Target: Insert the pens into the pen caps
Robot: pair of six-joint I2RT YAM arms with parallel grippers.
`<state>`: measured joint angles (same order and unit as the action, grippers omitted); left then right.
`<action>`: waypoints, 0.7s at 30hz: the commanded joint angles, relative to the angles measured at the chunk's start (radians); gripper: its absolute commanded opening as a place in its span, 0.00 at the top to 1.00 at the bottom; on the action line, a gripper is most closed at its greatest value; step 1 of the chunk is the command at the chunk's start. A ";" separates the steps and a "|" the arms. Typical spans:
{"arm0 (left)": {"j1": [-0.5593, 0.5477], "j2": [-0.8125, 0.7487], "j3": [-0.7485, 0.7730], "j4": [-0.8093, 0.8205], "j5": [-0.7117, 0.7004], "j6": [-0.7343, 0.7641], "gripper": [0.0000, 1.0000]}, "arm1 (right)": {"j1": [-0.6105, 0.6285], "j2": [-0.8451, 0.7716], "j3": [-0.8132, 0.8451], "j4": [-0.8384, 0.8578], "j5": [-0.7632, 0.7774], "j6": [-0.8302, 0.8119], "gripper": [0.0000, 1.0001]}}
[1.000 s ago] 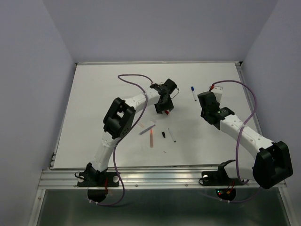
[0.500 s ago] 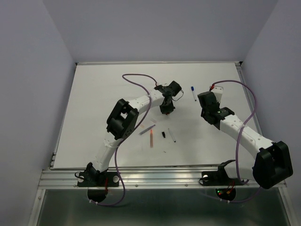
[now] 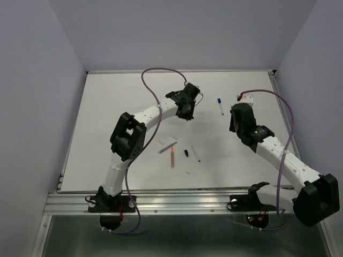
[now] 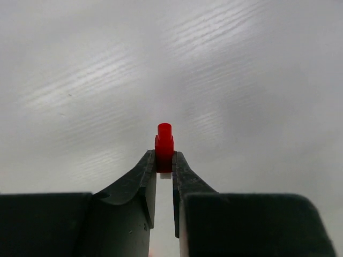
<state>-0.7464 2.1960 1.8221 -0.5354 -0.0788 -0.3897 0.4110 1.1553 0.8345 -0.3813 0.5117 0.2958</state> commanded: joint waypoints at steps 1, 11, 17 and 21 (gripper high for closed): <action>0.051 -0.292 0.022 0.097 0.056 0.336 1.00 | -0.008 -0.074 0.029 0.214 -0.142 -0.188 0.99; 0.173 -0.593 -0.326 0.222 0.719 0.080 1.00 | -0.008 -0.114 0.087 0.486 -0.521 -0.973 0.99; 0.173 -0.764 -0.607 0.313 1.059 0.012 1.00 | -0.008 -0.071 0.192 0.196 -0.895 -1.502 0.99; 0.171 -0.792 -0.647 0.228 1.091 0.029 1.00 | -0.008 0.000 0.302 -0.134 -0.961 -1.731 0.99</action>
<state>-0.5797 1.4887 1.1751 -0.2893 0.8589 -0.3573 0.4103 1.1095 1.0458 -0.2039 -0.2722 -1.0882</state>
